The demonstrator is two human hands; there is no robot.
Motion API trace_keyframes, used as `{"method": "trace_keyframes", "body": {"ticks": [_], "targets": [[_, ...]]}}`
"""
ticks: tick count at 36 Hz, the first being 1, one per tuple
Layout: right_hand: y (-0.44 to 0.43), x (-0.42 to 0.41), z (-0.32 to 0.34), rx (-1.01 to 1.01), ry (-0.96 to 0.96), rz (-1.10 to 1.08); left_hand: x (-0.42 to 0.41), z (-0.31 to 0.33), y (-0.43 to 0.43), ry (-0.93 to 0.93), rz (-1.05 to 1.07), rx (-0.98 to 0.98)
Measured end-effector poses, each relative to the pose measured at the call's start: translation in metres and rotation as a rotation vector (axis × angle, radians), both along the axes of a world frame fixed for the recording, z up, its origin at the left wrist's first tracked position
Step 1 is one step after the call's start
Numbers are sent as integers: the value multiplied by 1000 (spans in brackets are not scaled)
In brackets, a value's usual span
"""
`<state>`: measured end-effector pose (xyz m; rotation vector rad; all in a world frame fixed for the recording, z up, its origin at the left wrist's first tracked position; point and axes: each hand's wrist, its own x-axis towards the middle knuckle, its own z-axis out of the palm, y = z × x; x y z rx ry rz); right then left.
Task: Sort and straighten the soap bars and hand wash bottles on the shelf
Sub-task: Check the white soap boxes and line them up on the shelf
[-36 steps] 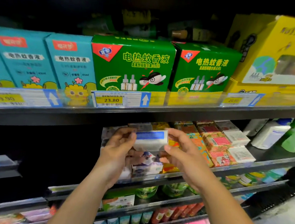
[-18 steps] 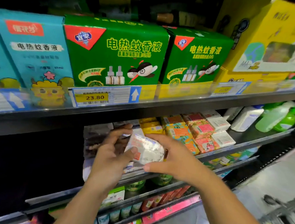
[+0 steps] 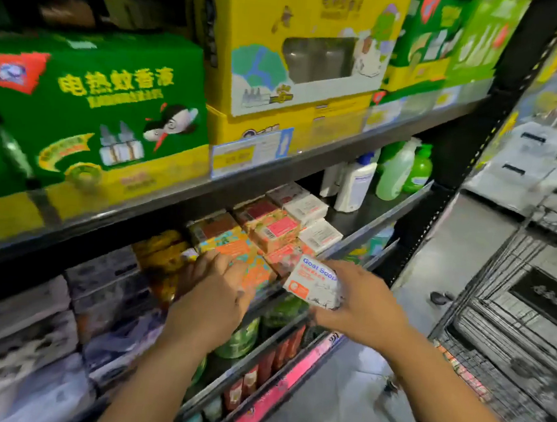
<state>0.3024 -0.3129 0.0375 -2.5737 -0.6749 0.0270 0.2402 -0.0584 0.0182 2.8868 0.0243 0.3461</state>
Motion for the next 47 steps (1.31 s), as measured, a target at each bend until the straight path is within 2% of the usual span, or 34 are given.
{"method": "trace_keyframes", "body": {"ticks": [2, 4, 9, 14, 17, 21, 25, 29, 35, 42, 47], "targets": [[-32, 14, -6, 24, 14, -42, 17, -1, -18, 115, -11, 108], [-68, 30, -13, 49, 41, -96, 38, -1, -42, 170, -49, 92], [-164, 78, -41, 38, 102, -215, 116, -19, -126, 41, -281, 170], [-272, 129, -75, -24, 179, -272, 194, -42, -256, 45, -511, 164], [-340, 156, -97, -7, 247, -340, 238, -67, -334, 129, -603, 143], [-429, 180, -134, -3, 361, -430, 287, -114, -423, 367, -714, 181], [-508, 194, -175, -14, 491, -518, 321, -155, -500, 461, -766, 156], [-568, 193, -222, -27, 584, -625, 336, -202, -559, 502, -735, 60], [-619, 176, -294, -75, 658, -761, 348, -258, -625, 616, -489, -34], [-636, 165, -370, -153, 808, -795, 346, -320, -644, 493, -454, -47], [-631, 167, -409, -206, 892, -830, 338, -338, -641, 382, -468, -68]]}}
